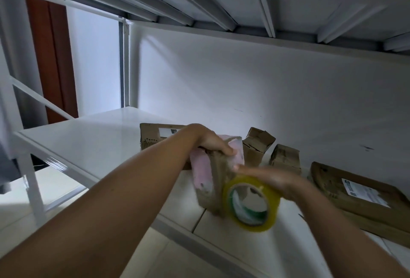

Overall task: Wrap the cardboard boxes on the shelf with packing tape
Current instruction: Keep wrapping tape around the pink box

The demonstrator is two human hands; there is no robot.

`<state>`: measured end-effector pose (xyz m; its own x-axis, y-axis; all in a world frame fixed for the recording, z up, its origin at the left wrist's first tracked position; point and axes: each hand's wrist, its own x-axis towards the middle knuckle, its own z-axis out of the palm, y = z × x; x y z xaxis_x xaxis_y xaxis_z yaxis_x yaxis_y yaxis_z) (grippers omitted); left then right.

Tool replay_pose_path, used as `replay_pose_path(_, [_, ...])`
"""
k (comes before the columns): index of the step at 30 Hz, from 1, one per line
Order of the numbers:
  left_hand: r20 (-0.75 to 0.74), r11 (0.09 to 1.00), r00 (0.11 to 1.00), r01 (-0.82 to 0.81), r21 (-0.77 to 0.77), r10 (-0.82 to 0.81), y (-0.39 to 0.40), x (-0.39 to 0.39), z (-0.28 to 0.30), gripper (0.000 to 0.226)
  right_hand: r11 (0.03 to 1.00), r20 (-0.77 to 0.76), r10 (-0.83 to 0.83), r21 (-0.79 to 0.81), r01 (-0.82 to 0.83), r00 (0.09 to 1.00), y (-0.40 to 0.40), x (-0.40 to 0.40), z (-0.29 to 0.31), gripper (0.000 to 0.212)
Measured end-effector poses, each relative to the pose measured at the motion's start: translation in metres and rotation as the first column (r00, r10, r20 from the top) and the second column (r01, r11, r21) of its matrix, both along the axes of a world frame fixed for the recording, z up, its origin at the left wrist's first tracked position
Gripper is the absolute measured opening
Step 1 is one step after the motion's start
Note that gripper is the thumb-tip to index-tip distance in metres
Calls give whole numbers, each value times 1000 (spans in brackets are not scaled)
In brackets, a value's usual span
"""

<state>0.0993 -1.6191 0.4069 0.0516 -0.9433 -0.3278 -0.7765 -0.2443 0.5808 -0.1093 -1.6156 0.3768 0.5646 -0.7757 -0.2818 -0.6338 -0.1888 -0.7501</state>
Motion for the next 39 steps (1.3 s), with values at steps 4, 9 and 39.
replay_pose_path(4, [-554,979,819,-46,198,150,12,11,-36,54,995,-23,-29,-92,27,999,-13,-24,44,74])
replay_pose_path(9, [-554,942,784,-116,316,282,24,8,-85,68,984,60,-120,-124,127,991,-11,-18,27,69])
replay_pose_path(39, [191,949,939,-248,-197,285,-22,-17,-108,50,996,-449,-21,72,60,893,-12,-53,-20,63])
